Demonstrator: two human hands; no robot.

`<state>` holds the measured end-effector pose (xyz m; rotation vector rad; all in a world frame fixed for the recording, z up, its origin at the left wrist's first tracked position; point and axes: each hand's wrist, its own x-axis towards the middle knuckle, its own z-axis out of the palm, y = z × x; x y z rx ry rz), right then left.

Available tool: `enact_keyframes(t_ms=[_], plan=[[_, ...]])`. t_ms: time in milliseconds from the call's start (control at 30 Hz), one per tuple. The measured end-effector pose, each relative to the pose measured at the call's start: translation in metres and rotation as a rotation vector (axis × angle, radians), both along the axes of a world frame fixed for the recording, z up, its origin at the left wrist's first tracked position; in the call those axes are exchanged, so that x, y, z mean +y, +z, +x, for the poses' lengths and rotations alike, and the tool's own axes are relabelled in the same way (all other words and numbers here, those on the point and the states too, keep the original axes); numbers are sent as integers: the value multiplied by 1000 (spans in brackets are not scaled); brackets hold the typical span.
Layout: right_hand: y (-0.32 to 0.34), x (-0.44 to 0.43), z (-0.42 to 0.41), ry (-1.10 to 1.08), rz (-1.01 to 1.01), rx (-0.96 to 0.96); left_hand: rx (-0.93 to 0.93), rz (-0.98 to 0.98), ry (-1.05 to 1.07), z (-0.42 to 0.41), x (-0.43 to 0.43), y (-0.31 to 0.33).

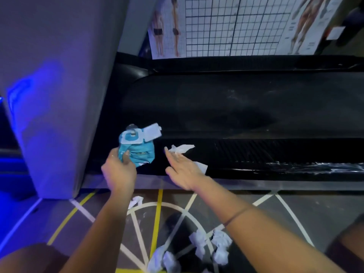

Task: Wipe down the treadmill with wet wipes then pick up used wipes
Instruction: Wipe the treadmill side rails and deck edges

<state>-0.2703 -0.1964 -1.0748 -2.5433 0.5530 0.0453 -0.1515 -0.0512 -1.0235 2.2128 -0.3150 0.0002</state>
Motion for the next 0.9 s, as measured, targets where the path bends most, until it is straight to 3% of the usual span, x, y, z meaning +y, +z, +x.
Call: enact_keyframes(t_ms=[67, 167, 300, 467, 667, 900], plan=[[-7, -28, -1, 0, -37, 55, -3, -44, 68, 2, 11, 15], [-16, -71, -16, -198, -125, 191, 1, -57, 113, 4, 26, 26], [-11, -63, -7, -230, -136, 295, 15, -58, 137, 2, 37, 30], [-8, 4, 55, 46, -148, 151, -9, -78, 113, 3, 42, 29], [-22, 36, 72, 375, -345, 23, -19, -112, 134, 1, 40, 27], [-27, -55, -25, -65, -238, 47, 45, -145, 188, 11, 22, 11]])
